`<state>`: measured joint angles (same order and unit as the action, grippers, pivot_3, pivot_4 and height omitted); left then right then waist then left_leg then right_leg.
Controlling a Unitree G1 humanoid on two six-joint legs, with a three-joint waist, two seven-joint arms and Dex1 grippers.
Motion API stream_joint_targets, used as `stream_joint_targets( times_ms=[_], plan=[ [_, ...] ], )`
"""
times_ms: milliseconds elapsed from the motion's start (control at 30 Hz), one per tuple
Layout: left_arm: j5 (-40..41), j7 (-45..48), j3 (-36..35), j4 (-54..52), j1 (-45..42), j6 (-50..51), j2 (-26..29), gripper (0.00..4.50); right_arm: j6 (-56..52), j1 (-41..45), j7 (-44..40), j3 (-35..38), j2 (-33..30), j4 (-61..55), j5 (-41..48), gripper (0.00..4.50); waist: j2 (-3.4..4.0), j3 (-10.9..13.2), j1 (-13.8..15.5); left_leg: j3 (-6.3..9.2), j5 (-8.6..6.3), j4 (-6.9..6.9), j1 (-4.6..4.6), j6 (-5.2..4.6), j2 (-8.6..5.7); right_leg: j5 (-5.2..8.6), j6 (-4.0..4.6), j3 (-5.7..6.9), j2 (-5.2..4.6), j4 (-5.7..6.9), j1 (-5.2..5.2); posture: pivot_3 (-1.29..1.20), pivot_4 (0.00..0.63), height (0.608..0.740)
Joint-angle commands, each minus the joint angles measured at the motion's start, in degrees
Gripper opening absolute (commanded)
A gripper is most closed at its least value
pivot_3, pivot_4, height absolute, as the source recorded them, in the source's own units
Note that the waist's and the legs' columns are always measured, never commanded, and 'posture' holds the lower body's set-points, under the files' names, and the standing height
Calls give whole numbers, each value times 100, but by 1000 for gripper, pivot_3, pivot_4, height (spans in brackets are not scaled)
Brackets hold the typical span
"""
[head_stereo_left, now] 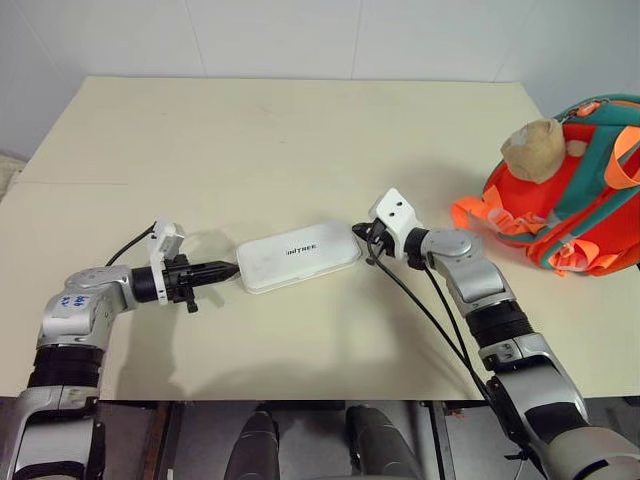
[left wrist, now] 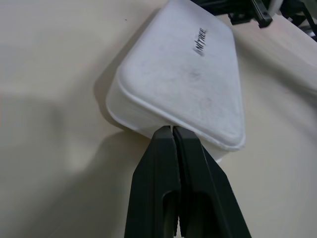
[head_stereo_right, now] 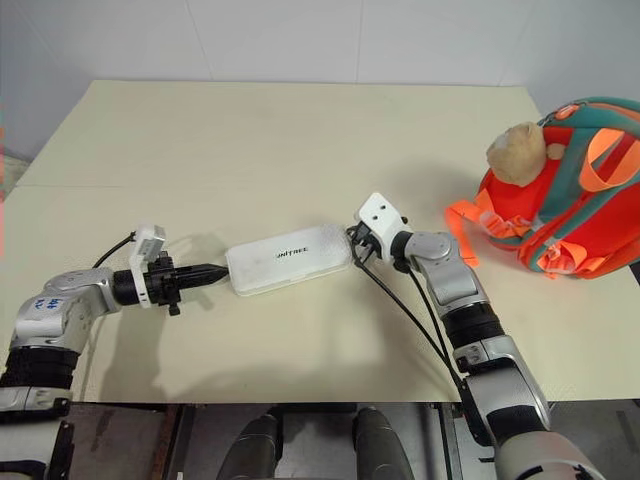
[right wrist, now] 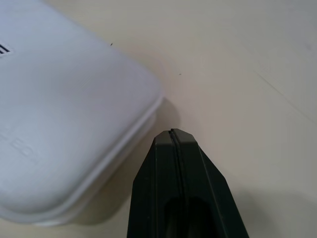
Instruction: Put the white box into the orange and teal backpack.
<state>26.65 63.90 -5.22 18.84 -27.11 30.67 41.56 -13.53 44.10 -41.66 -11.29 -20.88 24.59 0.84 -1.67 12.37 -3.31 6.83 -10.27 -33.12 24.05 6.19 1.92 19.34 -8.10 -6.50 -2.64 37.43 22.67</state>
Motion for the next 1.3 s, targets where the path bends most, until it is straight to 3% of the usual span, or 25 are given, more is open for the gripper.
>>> stream_joint_targets(
  times_ms=[33,733,1100,1300],
  plan=[
    [-89,98,46,3,-100,12,65,60,57,92,-77,32,-1,-239,4,0,0,0,-2,0,0,0,0,0,0,0,0,0,0,0,0,0,150,740],
    [-264,301,180,-172,-226,81,40,60,-952,-622,-1271,-411,-467,-2182,179,0,0,0,5,2,0,1,0,0,0,0,-1,2,0,-1,0,0,150,740],
    [-27,613,304,-1489,398,766,377,60,-1619,-1198,-1934,-521,-924,-3503,438,0,-1,0,9,2,0,3,1,0,0,2,-1,1,-1,-4,-2,0,150,740],
    [-97,616,251,-1709,591,778,480,60,-1992,-1542,-2132,-593,-1105,-4156,596,0,-1,-1,10,3,0,3,-1,0,0,3,2,1,-1,-5,-3,0,150,740]
  ],
)
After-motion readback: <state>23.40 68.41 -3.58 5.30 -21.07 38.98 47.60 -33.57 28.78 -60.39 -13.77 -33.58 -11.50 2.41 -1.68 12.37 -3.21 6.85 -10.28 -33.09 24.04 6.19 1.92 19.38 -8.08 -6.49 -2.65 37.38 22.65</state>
